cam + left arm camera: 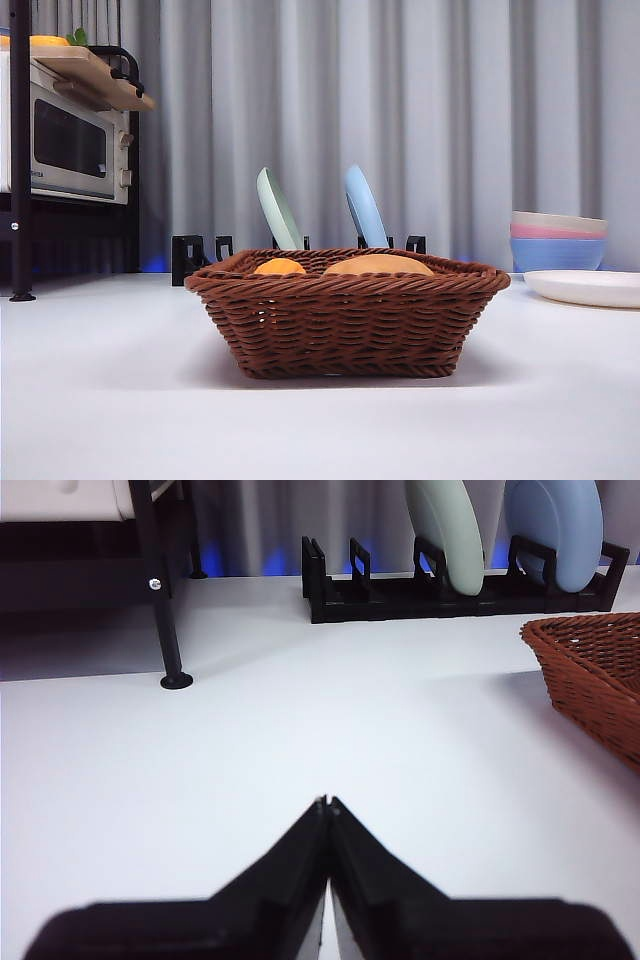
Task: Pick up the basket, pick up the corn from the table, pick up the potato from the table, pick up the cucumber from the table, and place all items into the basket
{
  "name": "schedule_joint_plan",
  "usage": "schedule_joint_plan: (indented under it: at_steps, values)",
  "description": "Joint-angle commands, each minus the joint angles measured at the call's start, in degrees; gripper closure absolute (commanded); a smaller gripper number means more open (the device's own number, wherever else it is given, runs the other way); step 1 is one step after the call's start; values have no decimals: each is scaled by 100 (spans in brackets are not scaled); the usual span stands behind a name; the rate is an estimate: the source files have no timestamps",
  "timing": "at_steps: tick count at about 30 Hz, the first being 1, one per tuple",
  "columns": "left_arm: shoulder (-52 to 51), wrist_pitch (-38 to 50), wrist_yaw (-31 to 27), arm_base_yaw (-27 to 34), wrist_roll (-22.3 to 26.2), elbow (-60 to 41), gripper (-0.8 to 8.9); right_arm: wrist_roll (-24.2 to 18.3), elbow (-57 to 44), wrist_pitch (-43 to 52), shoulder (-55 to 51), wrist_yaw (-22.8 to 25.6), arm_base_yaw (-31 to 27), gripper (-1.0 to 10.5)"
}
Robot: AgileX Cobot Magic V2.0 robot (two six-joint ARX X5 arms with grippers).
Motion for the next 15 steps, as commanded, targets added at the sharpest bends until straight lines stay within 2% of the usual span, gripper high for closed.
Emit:
schedule_joint_plan:
  at_steps: [1, 15]
  values:
    - [-9, 24, 31, 20, -33, -85, 817, 76, -63, -55, 24, 0, -9, 945]
    - [-9, 24, 31, 20, -33, -85, 817, 76, -63, -55, 63, 0, -9, 945]
